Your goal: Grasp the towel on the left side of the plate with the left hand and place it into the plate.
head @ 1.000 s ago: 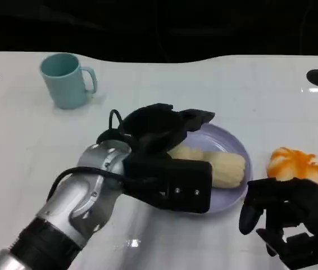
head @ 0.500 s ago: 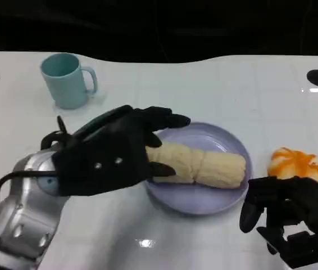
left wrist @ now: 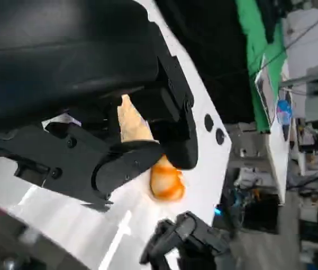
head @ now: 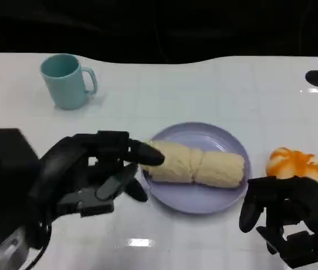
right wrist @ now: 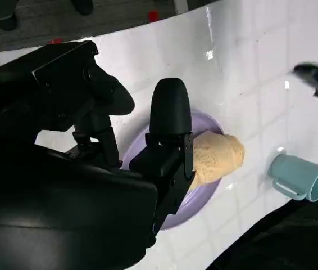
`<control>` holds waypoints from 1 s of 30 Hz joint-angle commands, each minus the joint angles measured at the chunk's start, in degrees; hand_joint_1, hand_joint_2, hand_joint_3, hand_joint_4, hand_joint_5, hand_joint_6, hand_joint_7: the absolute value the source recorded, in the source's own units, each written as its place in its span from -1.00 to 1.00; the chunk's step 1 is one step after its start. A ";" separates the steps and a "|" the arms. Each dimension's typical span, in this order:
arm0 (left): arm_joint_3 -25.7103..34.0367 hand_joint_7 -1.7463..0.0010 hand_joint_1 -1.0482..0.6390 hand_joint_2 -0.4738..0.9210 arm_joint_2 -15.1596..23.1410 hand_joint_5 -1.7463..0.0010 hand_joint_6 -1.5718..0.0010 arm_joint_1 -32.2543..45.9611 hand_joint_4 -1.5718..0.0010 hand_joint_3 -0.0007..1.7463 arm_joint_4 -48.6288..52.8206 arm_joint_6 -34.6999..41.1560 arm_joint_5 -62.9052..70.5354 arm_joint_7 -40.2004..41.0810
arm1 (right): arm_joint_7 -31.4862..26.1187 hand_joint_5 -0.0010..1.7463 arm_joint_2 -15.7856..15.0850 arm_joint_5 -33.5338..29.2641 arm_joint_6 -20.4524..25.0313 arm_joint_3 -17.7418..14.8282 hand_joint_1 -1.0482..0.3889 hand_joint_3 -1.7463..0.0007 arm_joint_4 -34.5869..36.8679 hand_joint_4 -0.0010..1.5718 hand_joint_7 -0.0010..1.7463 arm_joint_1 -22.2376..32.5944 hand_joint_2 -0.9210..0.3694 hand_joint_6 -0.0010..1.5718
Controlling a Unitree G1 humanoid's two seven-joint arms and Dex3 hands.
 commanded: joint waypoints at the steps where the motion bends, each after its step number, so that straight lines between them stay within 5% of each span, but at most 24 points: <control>1: 4.53 -0.51 0.11 0.40 0.65 -0.90 -0.08 2.91 -0.02 0.50 -5.42 9.76 -7.09 2.58 | 0.31 0.92 -0.72 0.38 0.69 -1.05 0.50 -0.23 -0.64 -0.10 0.65 -0.03 -0.46 -0.12; 5: 5.62 -0.62 0.11 0.47 -0.29 -0.94 -0.03 5.06 -0.03 0.40 -7.44 14.46 -9.65 6.44 | 0.56 0.93 -0.77 0.84 0.13 -1.78 0.51 -0.23 -0.19 -0.10 0.66 0.18 -0.46 -0.13; 14: 5.89 -0.97 0.10 0.37 -2.07 -1.00 0.08 4.94 -0.07 0.56 -3.46 16.26 -11.78 11.40 | 1.11 0.93 -1.32 0.59 0.26 -2.46 0.50 -0.22 -0.41 -0.12 0.66 0.87 -0.48 -0.14; 30: 5.04 -1.00 0.13 0.42 -0.69 -1.00 0.07 4.12 -0.09 0.55 -0.35 16.15 -13.81 11.51 | 1.29 0.92 -1.59 0.44 -1.53 -2.52 0.51 -0.22 0.45 -0.10 0.65 1.13 -0.48 -0.13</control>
